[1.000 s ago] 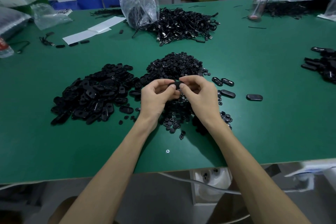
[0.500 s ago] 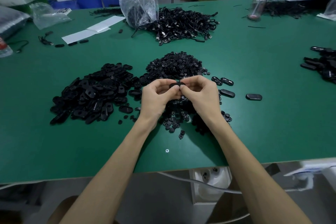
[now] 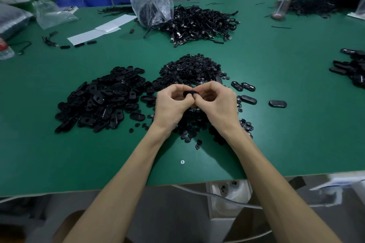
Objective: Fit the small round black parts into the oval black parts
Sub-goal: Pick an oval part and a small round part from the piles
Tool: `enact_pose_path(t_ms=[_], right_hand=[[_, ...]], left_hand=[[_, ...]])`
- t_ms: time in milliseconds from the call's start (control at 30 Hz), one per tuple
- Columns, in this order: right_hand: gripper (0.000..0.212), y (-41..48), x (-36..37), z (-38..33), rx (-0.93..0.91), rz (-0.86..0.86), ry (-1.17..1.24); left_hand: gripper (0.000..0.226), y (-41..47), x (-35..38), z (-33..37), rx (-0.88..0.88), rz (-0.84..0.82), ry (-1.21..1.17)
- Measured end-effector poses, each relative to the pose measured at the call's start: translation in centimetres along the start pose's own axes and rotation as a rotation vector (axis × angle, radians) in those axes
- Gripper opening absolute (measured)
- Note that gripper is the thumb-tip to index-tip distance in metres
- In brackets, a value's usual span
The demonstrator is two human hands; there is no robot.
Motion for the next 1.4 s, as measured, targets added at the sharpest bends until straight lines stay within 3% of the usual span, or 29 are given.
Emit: enact_pose_path(t_ms=[367, 1400], right_hand=[[0.012, 0.26, -0.5, -0.13, 0.031, 0.042, 0.092], [0.011, 0.29, -0.65, -0.2, 0.053, 0.053, 0.116]], left_hand=[[0.02, 0.19, -0.7, 0.0, -0.051, -0.085, -0.235], [0.017, -0.06, -0.16, 0.35, 0.047, -0.023, -0.068]])
Point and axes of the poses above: each hand's wrist, its own y-axis towards the middle knuckle, its own x-axis out of the palm, z = x × y, the point moved 1 cm from there along y, towards the middle knuckle, and after that the axes turned 11 degrees about -y, right-handed, at the moved point
